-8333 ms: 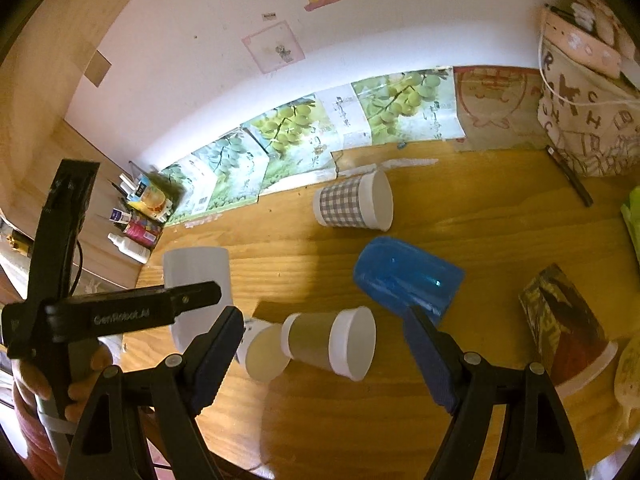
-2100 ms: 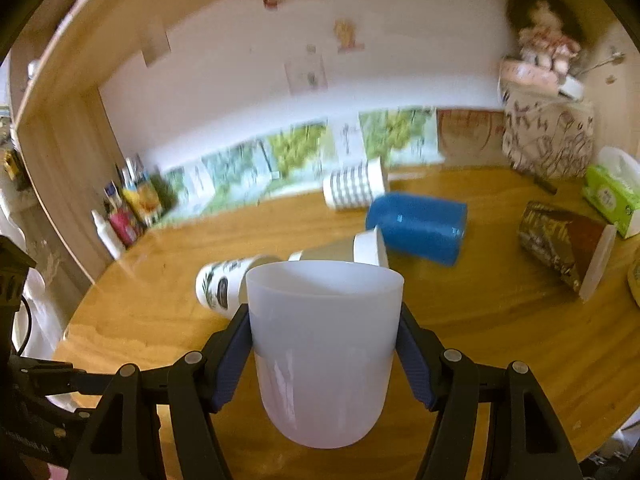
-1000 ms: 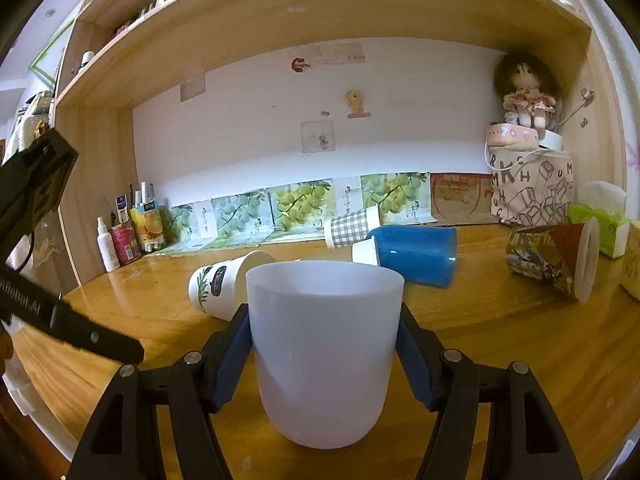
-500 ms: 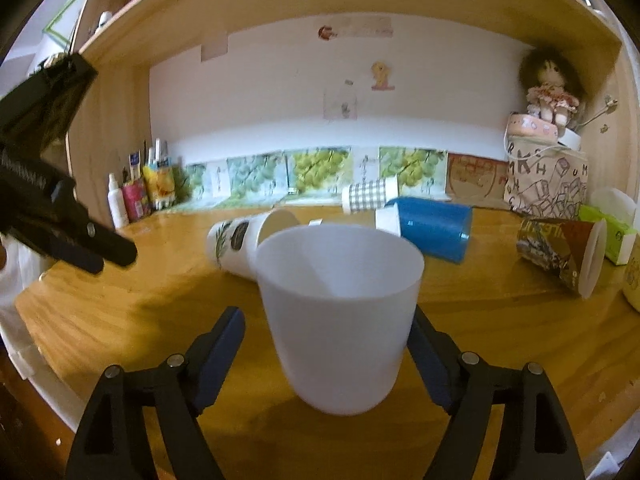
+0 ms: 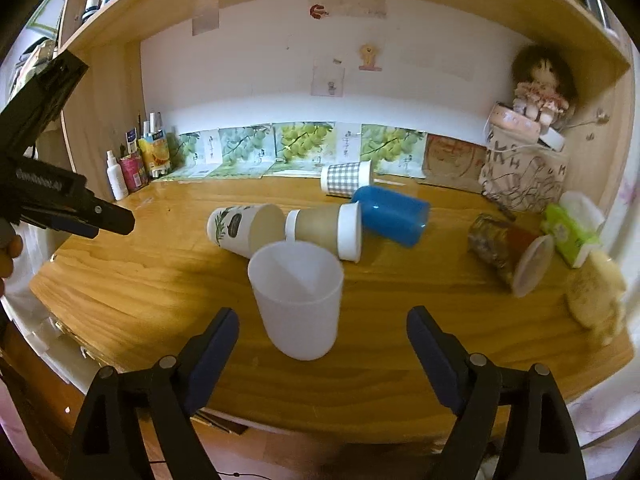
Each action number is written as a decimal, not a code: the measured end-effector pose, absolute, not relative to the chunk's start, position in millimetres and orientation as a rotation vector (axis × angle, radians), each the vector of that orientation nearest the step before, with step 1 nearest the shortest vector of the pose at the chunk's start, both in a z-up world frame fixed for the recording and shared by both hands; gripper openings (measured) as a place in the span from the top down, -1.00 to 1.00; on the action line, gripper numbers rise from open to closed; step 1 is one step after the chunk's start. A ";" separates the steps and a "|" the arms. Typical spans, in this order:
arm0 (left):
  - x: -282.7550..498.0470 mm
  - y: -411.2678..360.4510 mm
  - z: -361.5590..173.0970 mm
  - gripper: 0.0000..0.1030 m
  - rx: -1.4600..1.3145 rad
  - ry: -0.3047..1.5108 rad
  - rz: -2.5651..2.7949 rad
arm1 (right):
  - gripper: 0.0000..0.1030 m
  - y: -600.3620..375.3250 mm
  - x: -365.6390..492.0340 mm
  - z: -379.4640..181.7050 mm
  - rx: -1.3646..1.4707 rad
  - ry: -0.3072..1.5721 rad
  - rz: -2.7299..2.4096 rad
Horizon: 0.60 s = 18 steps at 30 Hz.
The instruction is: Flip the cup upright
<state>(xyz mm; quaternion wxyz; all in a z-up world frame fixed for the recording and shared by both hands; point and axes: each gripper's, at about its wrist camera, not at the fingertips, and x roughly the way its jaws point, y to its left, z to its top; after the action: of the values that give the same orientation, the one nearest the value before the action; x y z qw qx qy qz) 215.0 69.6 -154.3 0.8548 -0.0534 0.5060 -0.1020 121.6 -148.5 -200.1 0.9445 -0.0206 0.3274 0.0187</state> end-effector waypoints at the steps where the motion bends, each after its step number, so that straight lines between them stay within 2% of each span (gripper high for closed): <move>1: 211.5 69.3 -150.5 -0.58 -0.123 1.052 -0.202 | -0.68 -149.8 121.1 -192.2 -0.030 0.692 0.035; 7: 180.9 59.9 -119.4 -0.69 -0.140 0.963 -0.133 | -0.94 -159.3 116.6 -161.0 0.073 0.809 0.019; 12: 151.3 50.6 -90.9 -0.94 -0.144 0.882 -0.096 | -0.95 -170.5 103.9 -122.8 0.069 0.813 0.016; 18: 119.8 42.8 -65.7 -0.97 -0.165 0.796 -0.067 | -0.96 -187.0 78.6 -85.9 0.135 0.784 0.025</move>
<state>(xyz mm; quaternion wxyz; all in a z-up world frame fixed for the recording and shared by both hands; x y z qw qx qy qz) 119.8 42.8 -65.7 0.9179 -0.0800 0.3873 -0.0325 78.6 -187.0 -85.9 0.9218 0.0655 0.3820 0.0123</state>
